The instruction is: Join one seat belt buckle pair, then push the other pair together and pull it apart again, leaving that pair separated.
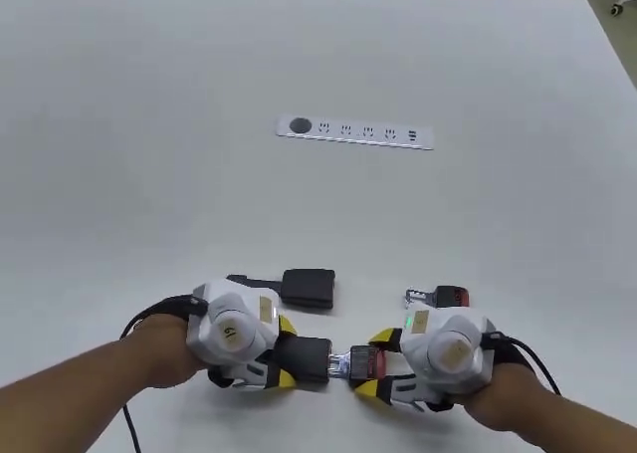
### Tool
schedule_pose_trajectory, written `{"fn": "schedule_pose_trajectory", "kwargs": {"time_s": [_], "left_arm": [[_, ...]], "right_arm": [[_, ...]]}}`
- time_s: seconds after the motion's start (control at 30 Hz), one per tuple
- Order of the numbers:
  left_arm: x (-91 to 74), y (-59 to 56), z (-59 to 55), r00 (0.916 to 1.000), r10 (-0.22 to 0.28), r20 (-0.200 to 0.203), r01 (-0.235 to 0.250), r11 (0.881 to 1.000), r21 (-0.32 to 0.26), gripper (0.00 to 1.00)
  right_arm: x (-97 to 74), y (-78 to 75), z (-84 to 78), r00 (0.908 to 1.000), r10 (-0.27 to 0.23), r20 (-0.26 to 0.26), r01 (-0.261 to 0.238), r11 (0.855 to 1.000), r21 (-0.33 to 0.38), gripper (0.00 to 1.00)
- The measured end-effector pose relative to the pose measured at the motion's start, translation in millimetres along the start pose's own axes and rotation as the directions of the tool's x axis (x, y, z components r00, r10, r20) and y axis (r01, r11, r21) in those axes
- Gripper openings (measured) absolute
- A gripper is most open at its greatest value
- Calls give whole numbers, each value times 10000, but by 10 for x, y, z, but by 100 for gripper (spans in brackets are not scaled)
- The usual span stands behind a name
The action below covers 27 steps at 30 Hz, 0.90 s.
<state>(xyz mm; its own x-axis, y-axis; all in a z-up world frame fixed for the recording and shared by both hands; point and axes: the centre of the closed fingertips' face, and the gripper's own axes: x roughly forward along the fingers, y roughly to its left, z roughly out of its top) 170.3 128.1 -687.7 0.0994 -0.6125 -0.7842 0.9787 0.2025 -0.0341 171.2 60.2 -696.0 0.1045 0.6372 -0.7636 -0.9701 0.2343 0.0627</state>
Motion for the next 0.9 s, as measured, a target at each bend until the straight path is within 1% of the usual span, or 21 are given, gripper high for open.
{"fn": "schedule_pose_trajectory", "kwargs": {"time_s": [0.07, 0.17, 0.2, 0.27, 0.37, 0.5, 0.6, 0.8, 0.87, 0.9], "left_arm": [[1, -2, 5, 10000, -2, -55, 2, 10000, 21, 35], [1, -2, 3, 9999, 1, -102, -1, 10000, -10, 35], [2, -12, 4, 9999, -57, -114, 57, 10000, 31, 34], [1, -7, 9, 9999, -53, -144, 54, 9999, 86, 34], [-4, -4, 18, 9999, -52, -131, 53, 10000, 48, 34], [-4, 0, 15, 9998, -114, -160, 116, 9999, 83, 34], [-2, 7, -3, 9992, -298, -270, 306, 9991, 303, 34], [-9, 25, -27, 9970, -611, -472, 642, 9957, 668, 34], [-10, 22, -27, 9966, -651, -500, 686, 9949, 733, 34], [-11, 22, -28, 9963, -677, -534, 718, 9942, 800, 34]], "right_arm": [[-9, 2, 1, 10000, -35, -29, 35, 10000, 63, 34], [-2, 3, 17, 9999, -86, 135, 84, 9998, 173, 34], [20, -11, 53, 9995, -214, 215, 206, 9990, 388, 34], [53, -4, 86, 9996, -256, 129, 251, 9991, 331, 34], [24, -13, 69, 9998, -180, 106, 177, 9993, 316, 33], [20, 0, 88, 9999, -138, 42, 136, 9996, 264, 33], [42, 28, 107, 9999, -88, 101, 85, 9996, 280, 33], [57, 36, 127, 10000, 61, 14, -62, 10000, 69, 33], [87, 57, 187, 9999, 114, 91, -116, 9998, 186, 33], [114, 59, 206, 9999, 101, 54, -101, 9999, 88, 33]]}}
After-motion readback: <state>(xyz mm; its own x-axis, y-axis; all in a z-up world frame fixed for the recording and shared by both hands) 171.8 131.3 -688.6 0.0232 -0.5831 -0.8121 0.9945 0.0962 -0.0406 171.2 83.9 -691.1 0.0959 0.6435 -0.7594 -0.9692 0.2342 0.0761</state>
